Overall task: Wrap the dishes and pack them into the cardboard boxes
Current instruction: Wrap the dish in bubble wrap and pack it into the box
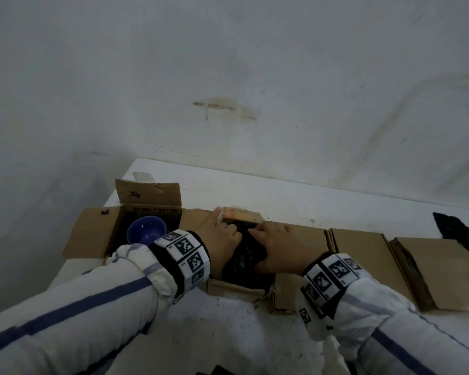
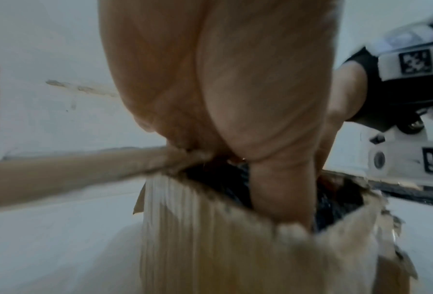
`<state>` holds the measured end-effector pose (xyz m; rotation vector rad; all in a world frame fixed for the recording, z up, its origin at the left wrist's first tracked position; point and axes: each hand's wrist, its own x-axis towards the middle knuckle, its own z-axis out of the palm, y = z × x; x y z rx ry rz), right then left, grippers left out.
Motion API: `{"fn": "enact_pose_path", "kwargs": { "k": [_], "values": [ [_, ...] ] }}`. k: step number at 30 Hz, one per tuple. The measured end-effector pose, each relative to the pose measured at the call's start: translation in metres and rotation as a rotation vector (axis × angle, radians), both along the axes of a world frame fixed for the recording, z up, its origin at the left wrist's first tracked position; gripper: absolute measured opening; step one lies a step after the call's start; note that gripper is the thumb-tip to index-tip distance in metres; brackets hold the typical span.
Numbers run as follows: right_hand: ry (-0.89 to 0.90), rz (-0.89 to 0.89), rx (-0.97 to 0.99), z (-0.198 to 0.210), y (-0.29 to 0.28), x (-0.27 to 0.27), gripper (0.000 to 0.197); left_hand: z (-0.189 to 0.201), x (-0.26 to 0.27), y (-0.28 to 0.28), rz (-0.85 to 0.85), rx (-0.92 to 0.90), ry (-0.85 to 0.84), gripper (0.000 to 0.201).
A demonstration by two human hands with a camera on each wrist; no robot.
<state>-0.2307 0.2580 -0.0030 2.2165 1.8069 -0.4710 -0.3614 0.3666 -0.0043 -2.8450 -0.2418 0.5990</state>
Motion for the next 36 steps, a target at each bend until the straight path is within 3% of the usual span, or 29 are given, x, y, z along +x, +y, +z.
{"fn": "enact_pose_path", "kwargs": {
  "k": [4,11,15,22,28,33,36],
  "values": [
    [-0.038,-0.018,-0.005,0.008,-0.005,0.004,0.071,0.008,-0.001,0.004,0.050,0.007,0.011,0.067],
    [-0.135,0.069,-0.117,-0.004,0.005,-0.010,0.087,0.009,0.005,0.003,0.087,0.079,0.081,0.071],
    [-0.164,0.085,-0.076,-0.011,0.008,-0.013,0.091,0.003,0.007,0.001,0.116,0.057,0.057,0.065],
    [-0.038,0.039,-0.069,-0.009,0.002,-0.006,0.093,0.007,0.005,0.003,0.135,-0.002,0.077,0.058],
    [-0.151,0.102,-0.064,-0.011,-0.001,-0.013,0.098,0.013,0.004,-0.003,0.157,-0.015,0.108,0.084],
    [-0.180,0.077,0.070,-0.028,0.006,-0.018,0.084,-0.001,0.002,-0.005,0.167,0.009,0.030,0.087],
    [-0.179,0.079,0.078,-0.031,0.003,-0.020,0.085,-0.006,-0.001,-0.004,0.147,0.023,-0.001,0.083]
  ]
}}
